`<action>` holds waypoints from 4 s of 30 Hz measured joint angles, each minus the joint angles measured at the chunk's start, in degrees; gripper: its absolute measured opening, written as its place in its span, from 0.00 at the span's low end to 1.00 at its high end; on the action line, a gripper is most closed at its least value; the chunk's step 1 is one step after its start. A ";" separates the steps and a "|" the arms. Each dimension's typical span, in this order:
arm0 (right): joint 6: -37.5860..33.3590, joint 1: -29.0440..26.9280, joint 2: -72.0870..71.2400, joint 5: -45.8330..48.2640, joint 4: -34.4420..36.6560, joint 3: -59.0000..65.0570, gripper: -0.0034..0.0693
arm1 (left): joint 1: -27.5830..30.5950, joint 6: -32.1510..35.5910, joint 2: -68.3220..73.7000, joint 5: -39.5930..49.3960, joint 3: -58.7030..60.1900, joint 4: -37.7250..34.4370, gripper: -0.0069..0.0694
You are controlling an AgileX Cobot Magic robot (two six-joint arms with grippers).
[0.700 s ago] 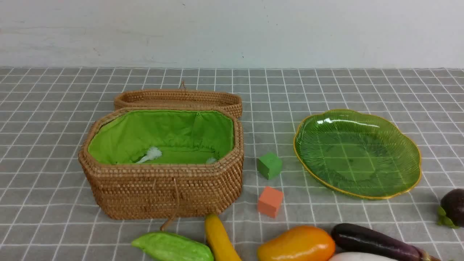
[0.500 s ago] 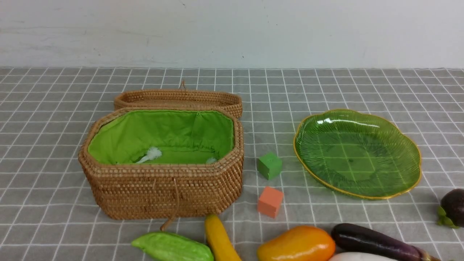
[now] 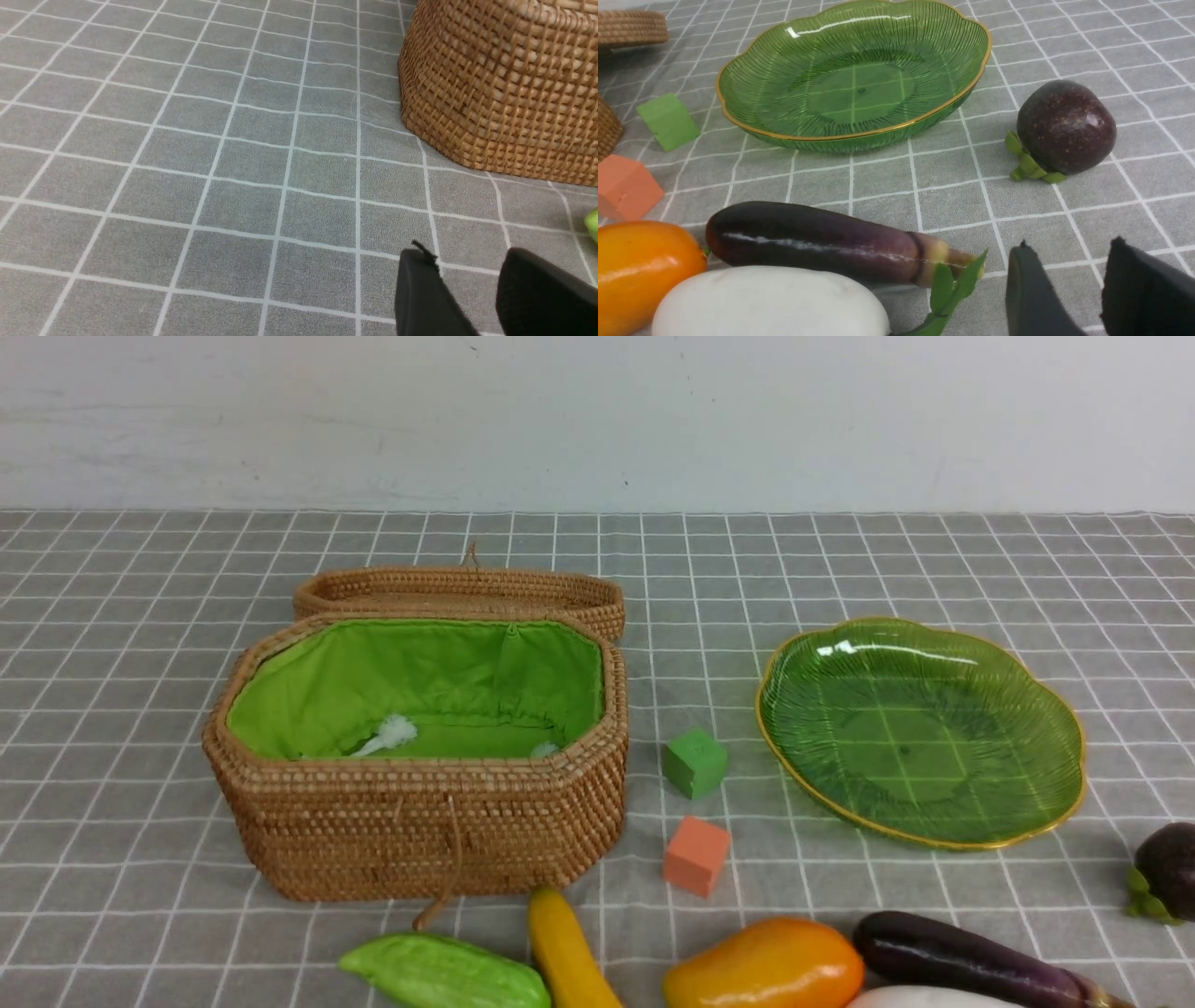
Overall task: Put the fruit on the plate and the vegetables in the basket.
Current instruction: Grab a potato with your left arm and place it in the basket on the left
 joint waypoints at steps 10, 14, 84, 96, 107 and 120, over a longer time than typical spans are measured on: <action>0.00 0.00 0.00 0.00 0.00 0.00 0.38 | 0.00 0.00 0.00 0.00 0.00 0.00 0.40; 0.00 0.00 0.00 0.00 0.00 0.00 0.38 | 0.00 0.00 0.00 0.00 0.00 0.00 0.40; 0.00 0.00 0.00 -0.06 0.00 0.00 0.38 | -51.90 13.54 72.58 10.35 -31.29 11.23 0.91; 0.00 0.00 0.00 -0.06 0.00 0.00 0.38 | -51.92 15.31 75.49 25.99 -44.11 8.15 0.86; 0.00 0.00 0.00 -0.06 0.00 0.00 0.38 | -33.39 31.40 72.75 40.08 -68.92 -3.56 0.86; 0.00 0.00 0.00 -0.06 0.00 0.00 0.38 | -17.37 21.84 88.58 4.65 -71.00 -10.79 0.86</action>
